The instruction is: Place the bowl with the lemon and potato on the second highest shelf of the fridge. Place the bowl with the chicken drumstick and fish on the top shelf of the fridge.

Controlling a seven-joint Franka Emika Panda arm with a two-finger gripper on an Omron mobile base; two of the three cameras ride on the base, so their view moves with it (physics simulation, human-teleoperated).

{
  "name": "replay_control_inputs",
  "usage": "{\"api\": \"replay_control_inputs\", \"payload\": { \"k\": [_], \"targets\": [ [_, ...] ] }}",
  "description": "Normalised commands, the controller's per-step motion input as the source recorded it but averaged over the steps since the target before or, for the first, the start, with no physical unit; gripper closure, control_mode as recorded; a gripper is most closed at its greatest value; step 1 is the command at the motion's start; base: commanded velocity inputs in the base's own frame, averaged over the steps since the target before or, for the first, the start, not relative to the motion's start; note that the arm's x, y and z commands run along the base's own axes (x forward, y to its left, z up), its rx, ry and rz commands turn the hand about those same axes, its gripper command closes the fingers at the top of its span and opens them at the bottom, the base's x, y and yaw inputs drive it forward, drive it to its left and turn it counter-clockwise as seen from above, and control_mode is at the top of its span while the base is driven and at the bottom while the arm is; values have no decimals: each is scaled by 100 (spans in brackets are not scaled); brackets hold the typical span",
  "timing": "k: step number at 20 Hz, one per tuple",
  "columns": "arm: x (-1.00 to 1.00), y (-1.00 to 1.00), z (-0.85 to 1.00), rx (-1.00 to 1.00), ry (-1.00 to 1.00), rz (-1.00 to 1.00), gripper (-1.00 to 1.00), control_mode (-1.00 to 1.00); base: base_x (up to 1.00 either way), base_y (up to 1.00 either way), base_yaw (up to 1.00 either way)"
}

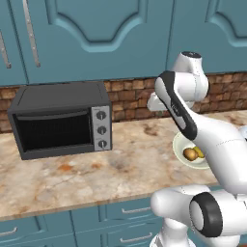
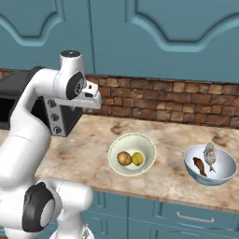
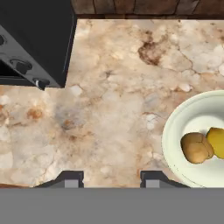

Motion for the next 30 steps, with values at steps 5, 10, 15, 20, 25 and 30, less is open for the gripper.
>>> {"api": "replay_control_inputs", "payload": {
  "k": [5, 10, 15, 20, 25, 30],
  "targets": [
    [-79, -61, -16, 10, -3, -20, -100, -100, 0, 0, 0],
    [-89, -98, -40, 10, 1, -38, -100, -100, 0, 0, 0],
    [-28, -100, -44, 14, 14, -48, -100, -100, 0, 0, 0],
    [-2, -100, -55, 12, 11, -53, -100, -100, 0, 0, 0],
    [17, -94, -54, 3, 0, -33, -100, -100, 0, 0, 0],
    [37, -36, -57, 0, -1, 0, -100, -100, 0, 0, 0]
  ]
}}
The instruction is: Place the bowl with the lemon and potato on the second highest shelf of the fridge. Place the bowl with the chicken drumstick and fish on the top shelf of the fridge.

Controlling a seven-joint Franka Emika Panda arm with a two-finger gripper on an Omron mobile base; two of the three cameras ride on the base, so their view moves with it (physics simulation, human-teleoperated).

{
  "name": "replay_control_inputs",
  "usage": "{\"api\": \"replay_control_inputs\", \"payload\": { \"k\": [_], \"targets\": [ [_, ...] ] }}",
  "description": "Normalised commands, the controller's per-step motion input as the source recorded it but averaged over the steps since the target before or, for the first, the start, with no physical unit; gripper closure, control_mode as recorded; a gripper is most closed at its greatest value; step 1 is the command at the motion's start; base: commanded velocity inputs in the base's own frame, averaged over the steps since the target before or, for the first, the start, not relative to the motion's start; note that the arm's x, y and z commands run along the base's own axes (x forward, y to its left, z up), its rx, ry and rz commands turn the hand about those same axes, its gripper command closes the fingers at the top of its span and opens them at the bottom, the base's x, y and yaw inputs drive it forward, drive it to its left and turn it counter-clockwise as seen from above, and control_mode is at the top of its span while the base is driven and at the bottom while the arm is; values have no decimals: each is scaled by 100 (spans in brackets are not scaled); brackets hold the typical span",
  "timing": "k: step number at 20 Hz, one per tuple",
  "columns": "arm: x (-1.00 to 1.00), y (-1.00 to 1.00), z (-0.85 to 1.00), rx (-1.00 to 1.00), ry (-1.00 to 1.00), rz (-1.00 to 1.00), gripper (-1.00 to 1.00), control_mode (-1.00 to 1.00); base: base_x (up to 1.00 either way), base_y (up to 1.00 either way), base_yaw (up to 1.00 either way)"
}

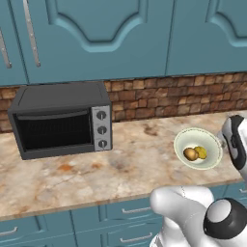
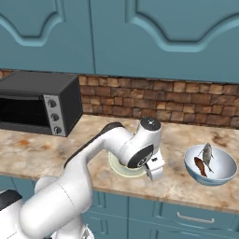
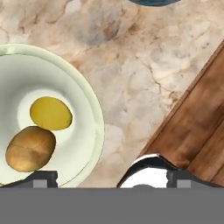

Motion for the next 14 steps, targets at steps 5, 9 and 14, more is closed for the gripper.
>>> {"api": "replay_control_inputs", "payload": {
  "k": [5, 9, 14],
  "targets": [
    [57, -8, -52, 0, -2, 0, -100, -100, 0, 0, 0],
    [29, -41, -55, 0, -6, 2, -100, -100, 0, 0, 0],
    [35, -11, -30, 1, -5, 0, -100, -100, 0, 0, 0]
  ]
}}
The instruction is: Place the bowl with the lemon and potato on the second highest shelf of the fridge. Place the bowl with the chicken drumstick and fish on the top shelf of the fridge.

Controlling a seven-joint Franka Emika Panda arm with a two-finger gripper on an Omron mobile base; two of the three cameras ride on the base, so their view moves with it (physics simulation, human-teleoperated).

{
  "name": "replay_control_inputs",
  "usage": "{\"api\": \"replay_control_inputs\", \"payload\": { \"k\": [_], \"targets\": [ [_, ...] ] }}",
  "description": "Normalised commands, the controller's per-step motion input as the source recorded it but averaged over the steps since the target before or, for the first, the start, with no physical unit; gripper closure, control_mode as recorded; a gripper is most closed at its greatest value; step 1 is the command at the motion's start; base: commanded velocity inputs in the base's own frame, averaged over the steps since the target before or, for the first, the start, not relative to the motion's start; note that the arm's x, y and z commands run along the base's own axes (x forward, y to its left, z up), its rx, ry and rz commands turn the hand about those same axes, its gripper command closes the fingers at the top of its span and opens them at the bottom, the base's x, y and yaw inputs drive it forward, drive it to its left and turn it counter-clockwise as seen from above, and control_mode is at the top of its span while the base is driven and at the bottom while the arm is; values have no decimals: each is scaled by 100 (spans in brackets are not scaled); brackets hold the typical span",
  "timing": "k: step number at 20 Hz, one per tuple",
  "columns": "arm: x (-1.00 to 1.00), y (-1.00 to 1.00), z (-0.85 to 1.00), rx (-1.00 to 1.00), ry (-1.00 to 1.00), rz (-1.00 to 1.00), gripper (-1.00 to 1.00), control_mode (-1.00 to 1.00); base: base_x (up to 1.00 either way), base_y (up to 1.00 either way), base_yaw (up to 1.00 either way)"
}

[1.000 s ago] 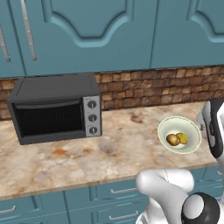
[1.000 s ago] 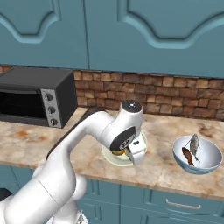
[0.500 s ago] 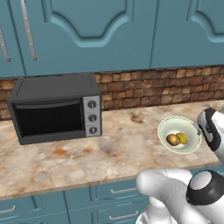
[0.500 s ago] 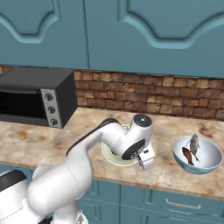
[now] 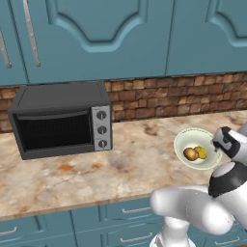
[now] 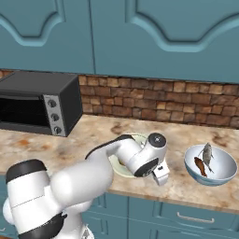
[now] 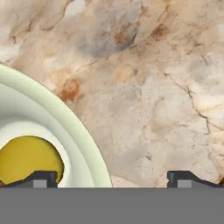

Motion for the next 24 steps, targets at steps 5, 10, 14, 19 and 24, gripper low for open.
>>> {"api": "replay_control_inputs", "payload": {
  "k": [5, 10, 14, 19, 24],
  "targets": [
    [46, 0, -26, 0, -1, 0, -100, -100, 0, 0, 0],
    [45, 0, -34, 0, 0, 0, 100, -100, 0, 0, 0],
    [6, 0, -2, 0, 0, 0, 100, -100, 0, 0, 0],
    [-1, 0, 5, 0, -6, 0, 100, -100, 0, 0, 0],
    [-12, 4, 36, 0, -24, 0, 100, -100, 0, 0, 0]
  ]
}}
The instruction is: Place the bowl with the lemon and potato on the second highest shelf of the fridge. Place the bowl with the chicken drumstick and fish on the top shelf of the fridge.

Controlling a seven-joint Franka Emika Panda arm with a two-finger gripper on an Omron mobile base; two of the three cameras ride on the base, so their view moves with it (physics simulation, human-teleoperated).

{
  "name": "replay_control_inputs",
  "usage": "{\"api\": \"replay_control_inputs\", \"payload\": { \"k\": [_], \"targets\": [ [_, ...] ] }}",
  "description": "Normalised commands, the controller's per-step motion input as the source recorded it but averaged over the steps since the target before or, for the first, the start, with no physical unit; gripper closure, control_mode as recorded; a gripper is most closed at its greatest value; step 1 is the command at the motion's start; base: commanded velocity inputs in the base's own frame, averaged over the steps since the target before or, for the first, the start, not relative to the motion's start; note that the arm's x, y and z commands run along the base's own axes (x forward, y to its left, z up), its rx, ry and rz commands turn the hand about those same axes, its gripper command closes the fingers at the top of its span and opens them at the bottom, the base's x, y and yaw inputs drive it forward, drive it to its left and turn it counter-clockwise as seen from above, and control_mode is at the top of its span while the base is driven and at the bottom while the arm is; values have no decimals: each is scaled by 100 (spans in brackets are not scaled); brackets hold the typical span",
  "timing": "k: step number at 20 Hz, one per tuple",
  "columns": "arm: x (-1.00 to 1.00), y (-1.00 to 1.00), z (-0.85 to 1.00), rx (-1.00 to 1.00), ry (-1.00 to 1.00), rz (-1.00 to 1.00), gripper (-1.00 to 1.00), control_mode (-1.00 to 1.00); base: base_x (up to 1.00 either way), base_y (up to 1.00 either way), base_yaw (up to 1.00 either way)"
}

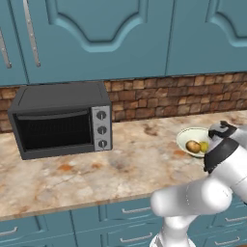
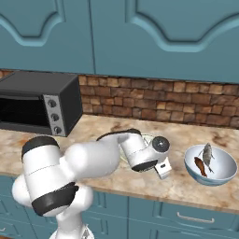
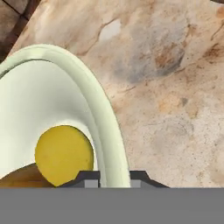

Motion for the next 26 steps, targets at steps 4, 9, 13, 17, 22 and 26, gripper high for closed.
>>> {"api": "replay_control_inputs", "payload": {
  "k": [4, 9, 13, 17, 22, 26],
  "targets": [
    [-6, 26, 75, 2, -23, 0, 100, -100, 0, 0, 0],
    [-31, 44, 98, 1, -18, 0, 100, -100, 0, 0, 0],
    [-54, 79, 100, 6, -13, 0, 100, -100, 0, 0, 0],
    [-68, 100, 100, 15, -10, 0, 100, -100, 0, 0, 0],
    [-98, 94, 93, 31, 0, 4, 100, -100, 0, 0, 0],
    [-88, 71, 67, 43, 9, 5, 100, -100, 0, 0, 0]
  ]
}}
